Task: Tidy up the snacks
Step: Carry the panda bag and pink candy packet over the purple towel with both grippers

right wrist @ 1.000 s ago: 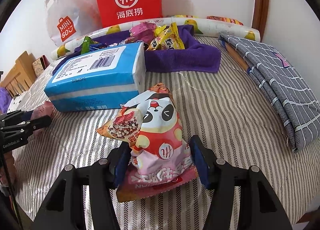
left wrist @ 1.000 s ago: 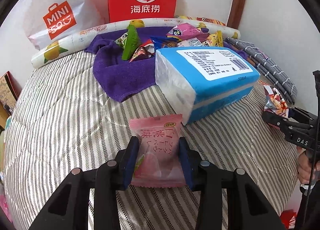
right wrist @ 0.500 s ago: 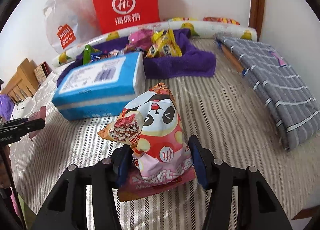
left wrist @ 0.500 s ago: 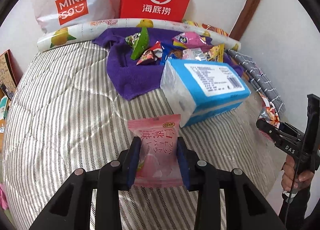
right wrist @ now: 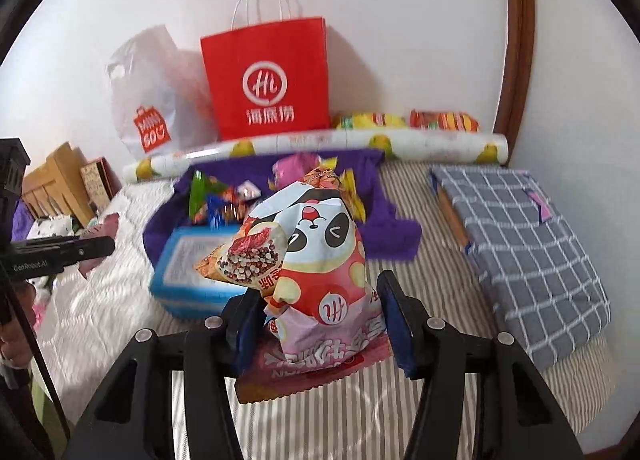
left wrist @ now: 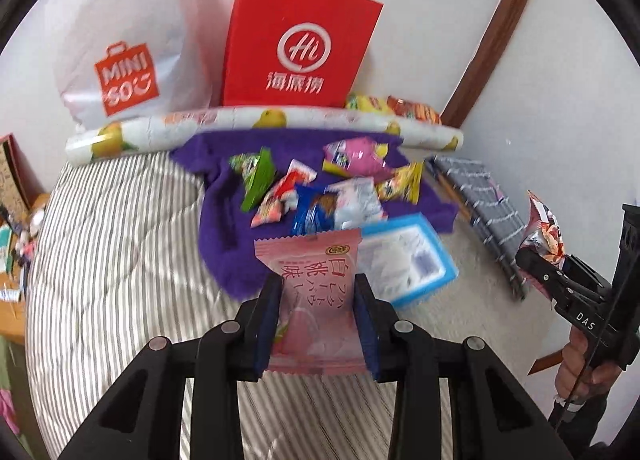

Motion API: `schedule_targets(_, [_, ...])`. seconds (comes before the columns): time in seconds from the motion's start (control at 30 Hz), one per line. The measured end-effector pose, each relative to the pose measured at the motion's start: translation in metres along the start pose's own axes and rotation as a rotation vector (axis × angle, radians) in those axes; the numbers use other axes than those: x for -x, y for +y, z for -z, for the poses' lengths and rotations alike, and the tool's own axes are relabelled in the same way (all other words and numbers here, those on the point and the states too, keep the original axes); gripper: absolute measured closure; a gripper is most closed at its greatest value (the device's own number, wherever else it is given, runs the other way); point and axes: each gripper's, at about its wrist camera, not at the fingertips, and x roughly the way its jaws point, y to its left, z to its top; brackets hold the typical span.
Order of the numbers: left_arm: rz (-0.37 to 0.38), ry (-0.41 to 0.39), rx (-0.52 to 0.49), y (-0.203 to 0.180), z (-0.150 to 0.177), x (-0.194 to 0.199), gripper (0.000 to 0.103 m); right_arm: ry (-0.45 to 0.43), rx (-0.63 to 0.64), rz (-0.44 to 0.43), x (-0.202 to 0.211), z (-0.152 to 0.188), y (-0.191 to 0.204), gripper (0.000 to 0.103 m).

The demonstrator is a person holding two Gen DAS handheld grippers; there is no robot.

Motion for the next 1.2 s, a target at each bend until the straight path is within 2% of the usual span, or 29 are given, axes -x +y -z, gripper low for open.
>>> schedule_targets(0.27, [-0.006,-0.024,-0.022,-0.006,-0.050,-0.001,0.069,-0.041,-0.016,0.000,-0.009,-0.052,0.006,0.049])
schedule_targets(0.43, [-0.023,-0.040,-0.040,-0.012,-0.083,-0.005,0.069,-0.050,-0.030,-0.035,-0.025,-0.075,0.014,0.049])
schedule_targets(0.57, [-0.069,-0.076,-0.060,-0.016,-0.099,-0.006,0.069,-0.047,-0.024,-0.050,-0.042,-0.092,0.021,0.049])
schedule_targets(0.8, [-0.013,-0.095,-0.021,-0.005,-0.129,-0.019,0.069,-0.033,-0.011,-0.063,-0.070,-0.117,0.029,0.049])
schedule_targets(0.9, [-0.017,-0.127,-0.022,-0.004,-0.139,-0.022,0.069,-0.027,-0.004,-0.073,-0.081,-0.125,0.034,0.049])
schedule_targets(1.1, [0.008,-0.131,-0.003,0.009,-0.147,-0.040,0.069,-0.007,0.016,-0.101,-0.109,-0.132,0.048,0.049])
schedule_targets(1.2, [-0.014,-0.085,0.021,0.019,-0.148,-0.060,0.069,0.014,0.032,-0.110,-0.126,-0.131,0.054,0.049])
